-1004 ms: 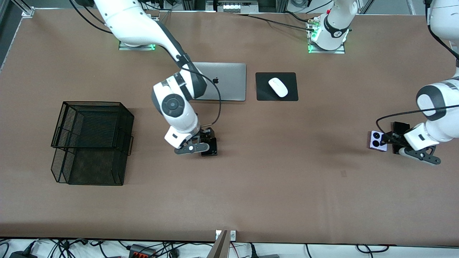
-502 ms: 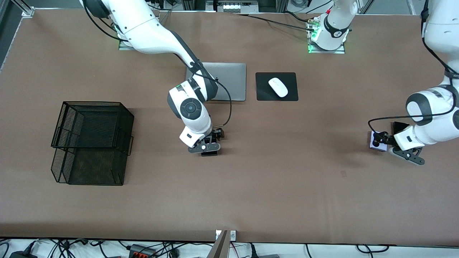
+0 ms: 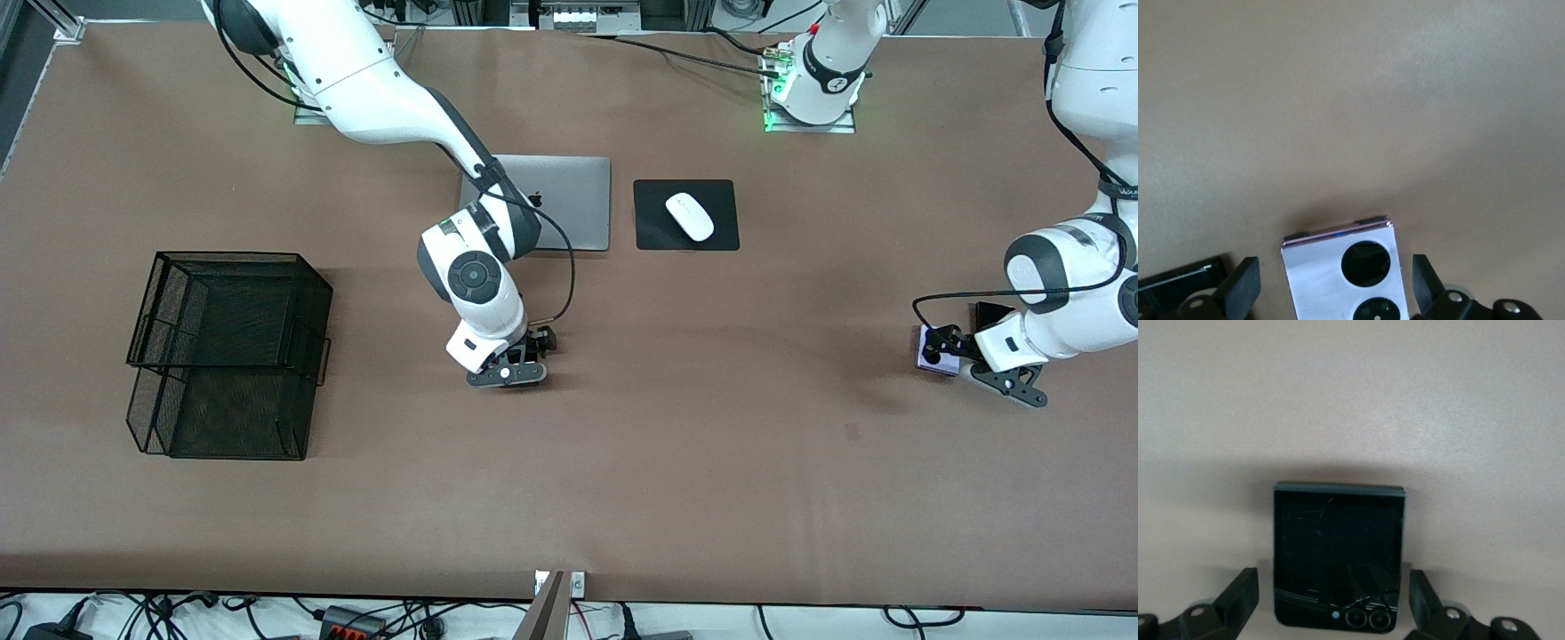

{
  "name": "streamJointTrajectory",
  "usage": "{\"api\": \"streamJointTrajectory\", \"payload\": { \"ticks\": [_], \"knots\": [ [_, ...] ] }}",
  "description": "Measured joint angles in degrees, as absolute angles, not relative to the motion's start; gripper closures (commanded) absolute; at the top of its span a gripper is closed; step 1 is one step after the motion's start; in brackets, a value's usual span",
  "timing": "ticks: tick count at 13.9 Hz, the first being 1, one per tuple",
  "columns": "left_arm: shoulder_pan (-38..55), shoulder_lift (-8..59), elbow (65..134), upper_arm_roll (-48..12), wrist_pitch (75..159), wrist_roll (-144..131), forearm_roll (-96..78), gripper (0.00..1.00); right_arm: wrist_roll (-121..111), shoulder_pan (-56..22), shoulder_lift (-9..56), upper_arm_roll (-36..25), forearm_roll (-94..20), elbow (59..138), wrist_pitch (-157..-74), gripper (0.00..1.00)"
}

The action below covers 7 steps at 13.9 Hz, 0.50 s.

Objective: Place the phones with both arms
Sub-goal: 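Drop the black flip phone into the basket with the right gripper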

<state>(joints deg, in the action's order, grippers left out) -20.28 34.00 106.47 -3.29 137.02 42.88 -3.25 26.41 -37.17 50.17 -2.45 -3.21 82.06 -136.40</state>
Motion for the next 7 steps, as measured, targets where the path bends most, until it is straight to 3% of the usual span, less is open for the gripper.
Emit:
{"api": "streamJointTrajectory", "payload": {
  "ticks": [7],
  "knots": [
    [-20.63, 34.42, 107.88, -3.26, 135.29, 36.85, -3.25, 0.00, 26.41, -37.11, 50.92, -2.83, -2.94, 81.97, -139.61, 0.00]
  ]
}}
